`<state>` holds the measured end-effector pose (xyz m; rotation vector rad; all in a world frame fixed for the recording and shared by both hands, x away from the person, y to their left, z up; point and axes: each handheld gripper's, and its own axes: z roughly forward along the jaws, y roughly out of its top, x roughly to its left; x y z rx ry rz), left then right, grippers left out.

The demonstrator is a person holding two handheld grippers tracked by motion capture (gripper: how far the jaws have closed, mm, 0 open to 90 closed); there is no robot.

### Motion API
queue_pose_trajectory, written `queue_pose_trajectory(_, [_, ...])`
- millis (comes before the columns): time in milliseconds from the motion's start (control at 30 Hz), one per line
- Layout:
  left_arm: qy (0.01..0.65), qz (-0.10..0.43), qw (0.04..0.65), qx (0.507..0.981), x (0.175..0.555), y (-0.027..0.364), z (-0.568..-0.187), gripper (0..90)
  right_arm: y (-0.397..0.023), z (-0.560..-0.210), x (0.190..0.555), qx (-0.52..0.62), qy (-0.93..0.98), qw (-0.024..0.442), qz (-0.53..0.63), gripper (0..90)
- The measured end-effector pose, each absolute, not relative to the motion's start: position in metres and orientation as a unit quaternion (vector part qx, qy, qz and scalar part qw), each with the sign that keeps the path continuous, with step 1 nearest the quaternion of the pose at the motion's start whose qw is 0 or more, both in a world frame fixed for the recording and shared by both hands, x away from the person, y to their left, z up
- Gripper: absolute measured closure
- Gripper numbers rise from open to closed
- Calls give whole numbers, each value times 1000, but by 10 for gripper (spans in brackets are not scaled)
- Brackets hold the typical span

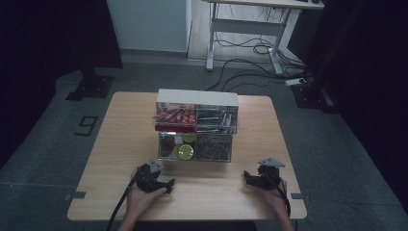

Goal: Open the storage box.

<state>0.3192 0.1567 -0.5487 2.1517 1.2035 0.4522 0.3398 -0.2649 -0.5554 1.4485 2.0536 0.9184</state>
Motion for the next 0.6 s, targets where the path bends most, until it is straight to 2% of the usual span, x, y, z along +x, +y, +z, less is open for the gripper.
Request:
queue_pose_trajectory(233, [456, 171, 313, 815, 318, 158, -549, 40, -265, -555, 340, 527, 747, 231, 334, 137])
queue_pose_trajectory(433, [471, 184, 318, 802, 314, 163, -547, 140, -265, -555, 340, 527, 747, 231, 334, 137])
queue_pose_trajectory(600, [477, 205, 330, 789, 310, 168, -537, 159, -265, -555, 340, 528, 746, 230, 335, 144])
